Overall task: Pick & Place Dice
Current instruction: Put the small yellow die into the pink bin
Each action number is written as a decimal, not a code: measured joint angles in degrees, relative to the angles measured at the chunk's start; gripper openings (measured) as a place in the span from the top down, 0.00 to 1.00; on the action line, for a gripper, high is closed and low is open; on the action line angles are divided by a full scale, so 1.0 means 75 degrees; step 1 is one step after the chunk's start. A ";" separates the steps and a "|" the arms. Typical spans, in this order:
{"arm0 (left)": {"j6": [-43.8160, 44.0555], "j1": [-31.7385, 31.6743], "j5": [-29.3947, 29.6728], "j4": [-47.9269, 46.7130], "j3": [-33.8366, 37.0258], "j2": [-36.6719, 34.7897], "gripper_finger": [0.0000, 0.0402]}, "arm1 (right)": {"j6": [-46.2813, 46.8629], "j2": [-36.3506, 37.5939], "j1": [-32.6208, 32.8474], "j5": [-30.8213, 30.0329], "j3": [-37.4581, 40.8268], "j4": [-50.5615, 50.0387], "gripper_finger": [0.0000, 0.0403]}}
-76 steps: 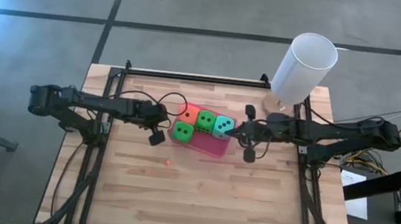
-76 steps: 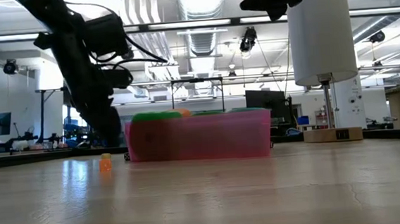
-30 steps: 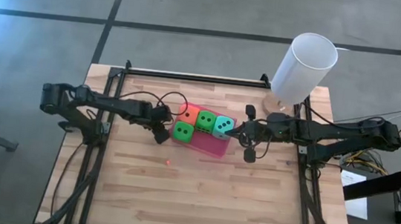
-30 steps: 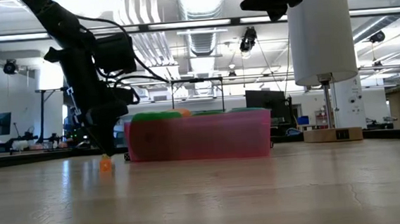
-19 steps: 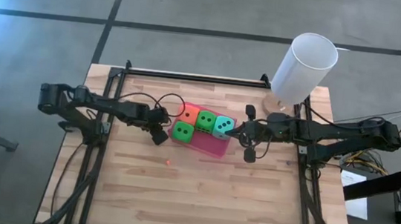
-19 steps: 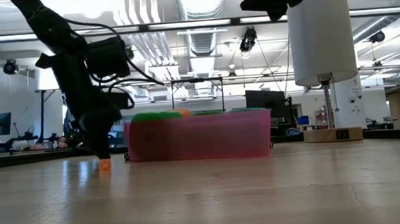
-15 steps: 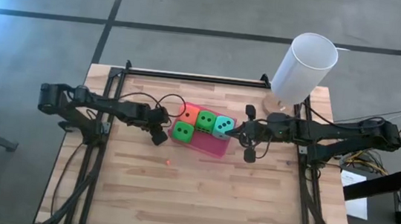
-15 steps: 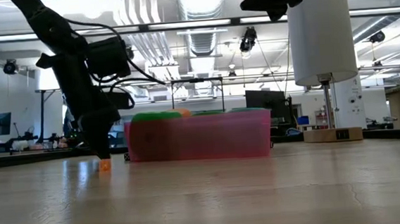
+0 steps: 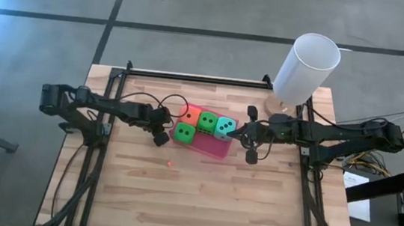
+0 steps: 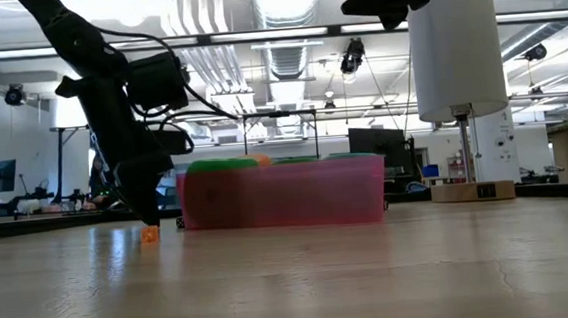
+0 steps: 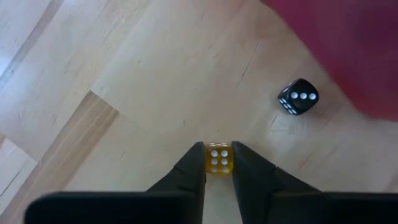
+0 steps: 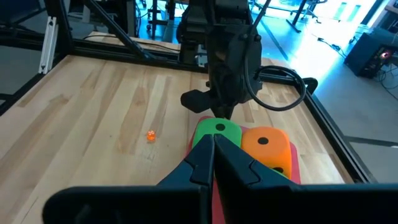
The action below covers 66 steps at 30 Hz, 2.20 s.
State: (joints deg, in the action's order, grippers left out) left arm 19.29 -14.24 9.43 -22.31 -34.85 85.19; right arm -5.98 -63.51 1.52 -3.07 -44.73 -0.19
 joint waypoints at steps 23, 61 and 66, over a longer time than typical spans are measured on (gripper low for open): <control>-0.0116 0.0047 0.0864 -0.1985 -0.1411 -0.1291 0.86 | -0.0003 0.0000 -0.0003 0.0000 0.0000 -0.0003 0.98; -0.2002 0.1842 -0.0499 0.2409 -0.2221 0.0684 0.86 | 0.0146 0.0000 -0.0008 0.0000 0.0003 -0.0006 0.98; -0.1999 0.1830 -0.0494 0.2432 -0.2222 0.0973 0.83 | 0.0144 0.0000 -0.0003 0.0000 0.0003 -0.0003 0.98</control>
State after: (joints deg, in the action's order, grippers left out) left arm 4.29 -0.51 5.73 -4.07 -51.52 92.49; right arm -4.90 -63.51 1.50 -3.07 -44.71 -0.21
